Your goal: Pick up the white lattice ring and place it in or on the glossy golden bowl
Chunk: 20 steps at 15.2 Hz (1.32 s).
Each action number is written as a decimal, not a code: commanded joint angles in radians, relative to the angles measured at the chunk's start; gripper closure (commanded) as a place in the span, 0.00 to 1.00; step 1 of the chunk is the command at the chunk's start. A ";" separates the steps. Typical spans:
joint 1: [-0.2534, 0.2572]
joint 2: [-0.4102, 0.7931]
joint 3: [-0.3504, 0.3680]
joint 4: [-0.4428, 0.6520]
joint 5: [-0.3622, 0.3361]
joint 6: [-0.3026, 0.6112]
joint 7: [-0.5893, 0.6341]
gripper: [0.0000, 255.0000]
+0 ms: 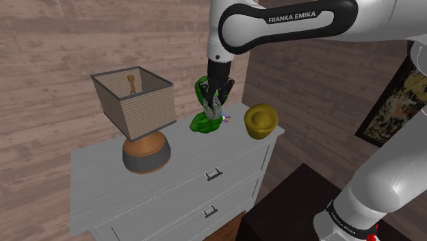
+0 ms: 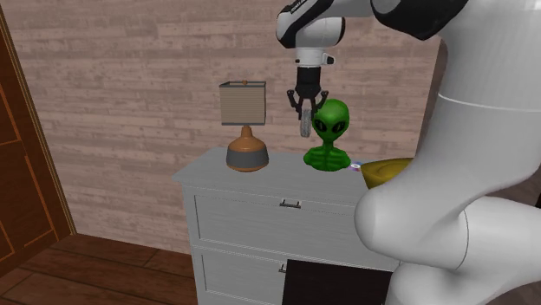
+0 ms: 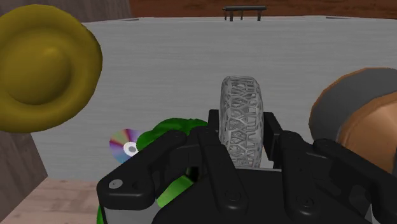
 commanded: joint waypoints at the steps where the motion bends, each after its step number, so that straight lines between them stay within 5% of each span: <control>1: -0.020 -0.055 -0.031 -0.050 0.026 -0.001 -0.060 1.00; 20: -0.190 -0.206 -0.349 -0.179 0.024 -0.036 -0.548 1.00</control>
